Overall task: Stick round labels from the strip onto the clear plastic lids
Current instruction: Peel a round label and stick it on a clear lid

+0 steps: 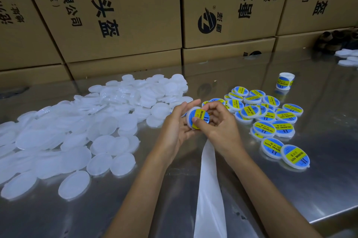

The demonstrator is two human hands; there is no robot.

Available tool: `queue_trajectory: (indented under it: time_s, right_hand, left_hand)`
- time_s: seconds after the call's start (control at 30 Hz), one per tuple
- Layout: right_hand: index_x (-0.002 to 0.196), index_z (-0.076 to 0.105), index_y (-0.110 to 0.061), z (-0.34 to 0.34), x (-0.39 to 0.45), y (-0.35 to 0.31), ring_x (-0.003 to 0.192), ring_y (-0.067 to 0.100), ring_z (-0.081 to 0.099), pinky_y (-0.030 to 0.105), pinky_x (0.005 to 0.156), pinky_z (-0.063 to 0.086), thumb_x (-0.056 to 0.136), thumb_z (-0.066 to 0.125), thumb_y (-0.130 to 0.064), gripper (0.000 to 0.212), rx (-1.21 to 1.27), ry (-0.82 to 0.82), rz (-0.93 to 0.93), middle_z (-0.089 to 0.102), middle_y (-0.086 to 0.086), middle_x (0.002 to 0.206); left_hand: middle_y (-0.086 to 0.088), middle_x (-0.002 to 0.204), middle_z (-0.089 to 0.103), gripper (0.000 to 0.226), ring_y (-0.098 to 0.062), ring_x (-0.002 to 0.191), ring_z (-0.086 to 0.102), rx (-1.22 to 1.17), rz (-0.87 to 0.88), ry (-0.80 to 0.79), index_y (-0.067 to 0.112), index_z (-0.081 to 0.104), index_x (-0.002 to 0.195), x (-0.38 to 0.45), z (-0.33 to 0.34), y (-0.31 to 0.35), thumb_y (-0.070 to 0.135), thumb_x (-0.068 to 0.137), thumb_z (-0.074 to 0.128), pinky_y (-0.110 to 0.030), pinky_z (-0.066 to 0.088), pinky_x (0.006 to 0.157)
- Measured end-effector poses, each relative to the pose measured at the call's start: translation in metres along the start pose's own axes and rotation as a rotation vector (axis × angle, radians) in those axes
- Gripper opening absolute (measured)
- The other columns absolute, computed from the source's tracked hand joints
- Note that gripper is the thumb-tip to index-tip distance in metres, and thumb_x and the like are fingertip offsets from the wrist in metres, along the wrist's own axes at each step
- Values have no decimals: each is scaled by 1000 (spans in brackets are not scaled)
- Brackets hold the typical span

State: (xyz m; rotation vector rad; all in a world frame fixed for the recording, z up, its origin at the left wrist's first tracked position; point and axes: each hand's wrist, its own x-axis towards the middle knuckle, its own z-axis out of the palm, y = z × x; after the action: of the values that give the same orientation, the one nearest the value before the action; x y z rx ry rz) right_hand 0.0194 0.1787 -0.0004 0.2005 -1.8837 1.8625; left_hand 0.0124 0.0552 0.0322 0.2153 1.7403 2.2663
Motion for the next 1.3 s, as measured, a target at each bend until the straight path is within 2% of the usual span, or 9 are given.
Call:
queue_trajectory:
  time_s: [0.2, 0.33, 0.47, 0.57, 0.73, 0.93, 1.1, 1.2, 1.3]
  right_hand:
    - [81, 57, -40, 1, -1, 2, 76, 24, 65, 41, 71, 54, 75, 75, -13, 32, -48, 16, -17, 65, -16, 79]
    - [84, 56, -40, 2, 0, 5, 59, 7, 54, 18, 57, 42, 73, 75, -24, 27, -141, 52, -55, 63, -13, 84]
    - [87, 56, -42, 4, -1, 5, 73, 4, 58, 10, 64, 42, 71, 75, -32, 27, -271, 126, -130, 57, -15, 101]
    - [89, 54, -43, 4, -3, 3, 73, 6, 55, 10, 66, 43, 72, 76, -30, 31, -321, 157, -174, 52, -18, 98]
    - [106, 54, -36, 0, 0, 7, 63, 7, 46, 18, 61, 44, 70, 78, -29, 43, -299, 189, -59, 51, -11, 91]
    - [85, 63, -30, -2, 1, 10, 56, 2, 49, 11, 52, 39, 76, 71, -25, 14, -249, 194, -52, 58, -10, 74]
    - [81, 59, -24, -4, 2, 13, 59, 3, 54, 13, 55, 43, 86, 63, -12, 14, -268, 199, -68, 62, -17, 71]
    - [75, 54, -20, -3, -1, 13, 57, 4, 51, 13, 54, 39, 92, 62, -35, 24, -311, 139, -27, 56, -12, 62]
    - [65, 44, -19, 3, -6, 10, 51, 6, 40, 16, 51, 35, 89, 59, -58, 49, -366, 24, 3, 43, -11, 51]
  left_hand:
    - [-17, 122, 70, 37, -25, 101, 71, 56, -6, 41, 19, 71, 123, -2, 5, 2, 30, 102, 42, -41, 55, 98]
    - [-22, 124, 67, 35, -27, 100, 70, 63, -8, 62, 15, 69, 125, -3, 6, 5, 20, 101, 44, -39, 56, 94]
    - [-22, 126, 67, 35, -32, 107, 70, 62, 7, 62, 13, 67, 128, -3, 7, 6, 17, 101, 44, -41, 56, 94]
    - [-22, 124, 67, 34, -27, 97, 70, 48, 14, 62, 15, 68, 127, -3, 7, 6, 17, 101, 45, -35, 58, 86]
    - [-22, 123, 68, 32, -31, 101, 70, -27, 26, 72, 11, 69, 125, 0, 4, 4, 16, 102, 47, -45, 56, 95]
    - [-19, 122, 70, 33, -37, 113, 67, -35, 49, 43, 12, 67, 126, 5, -3, -2, 7, 101, 47, -45, 58, 94]
    - [-18, 116, 72, 43, -30, 93, 73, 18, 119, 62, 15, 69, 123, 8, -6, -8, -8, 97, 43, -38, 63, 79]
    - [-11, 115, 74, 37, -20, 84, 71, -1, 175, 90, 19, 71, 116, 8, -7, -7, -5, 97, 50, -25, 57, 67]
    - [-13, 116, 74, 27, -24, 97, 72, -93, 193, 94, 13, 68, 114, 9, -6, -9, -3, 96, 56, -25, 58, 73]
